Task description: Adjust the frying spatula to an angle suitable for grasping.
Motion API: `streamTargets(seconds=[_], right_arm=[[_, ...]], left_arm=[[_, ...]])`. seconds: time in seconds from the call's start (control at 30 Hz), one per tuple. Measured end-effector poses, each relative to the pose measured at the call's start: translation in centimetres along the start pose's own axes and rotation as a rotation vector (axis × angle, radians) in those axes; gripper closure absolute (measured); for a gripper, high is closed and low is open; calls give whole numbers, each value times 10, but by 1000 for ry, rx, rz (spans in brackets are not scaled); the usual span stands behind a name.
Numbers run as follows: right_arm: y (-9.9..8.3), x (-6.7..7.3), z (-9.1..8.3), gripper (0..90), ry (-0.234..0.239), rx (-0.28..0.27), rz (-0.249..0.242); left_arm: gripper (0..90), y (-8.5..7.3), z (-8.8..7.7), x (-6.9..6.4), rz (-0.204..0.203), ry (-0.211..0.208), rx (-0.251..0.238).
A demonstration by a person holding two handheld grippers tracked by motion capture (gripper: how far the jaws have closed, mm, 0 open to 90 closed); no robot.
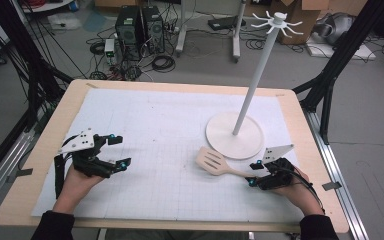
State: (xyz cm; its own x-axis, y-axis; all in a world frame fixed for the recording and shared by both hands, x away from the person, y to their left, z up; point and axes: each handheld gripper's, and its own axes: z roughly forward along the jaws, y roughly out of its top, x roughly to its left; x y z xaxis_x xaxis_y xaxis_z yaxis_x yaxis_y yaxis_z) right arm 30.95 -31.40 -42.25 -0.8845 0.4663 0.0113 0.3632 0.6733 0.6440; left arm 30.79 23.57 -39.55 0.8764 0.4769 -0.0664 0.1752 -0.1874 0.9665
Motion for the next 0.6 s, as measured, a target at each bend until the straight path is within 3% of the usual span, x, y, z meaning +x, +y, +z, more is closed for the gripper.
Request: streamTargets(seconds=[0.37, 0.6], right_arm=[[12, 0, 10, 568, 8, 133, -34], [25, -1, 14, 643, 27, 231, -11]], left_arm=[[145, 0, 1, 0, 2, 5, 10], [147, 0, 3, -1, 5, 7, 22]])
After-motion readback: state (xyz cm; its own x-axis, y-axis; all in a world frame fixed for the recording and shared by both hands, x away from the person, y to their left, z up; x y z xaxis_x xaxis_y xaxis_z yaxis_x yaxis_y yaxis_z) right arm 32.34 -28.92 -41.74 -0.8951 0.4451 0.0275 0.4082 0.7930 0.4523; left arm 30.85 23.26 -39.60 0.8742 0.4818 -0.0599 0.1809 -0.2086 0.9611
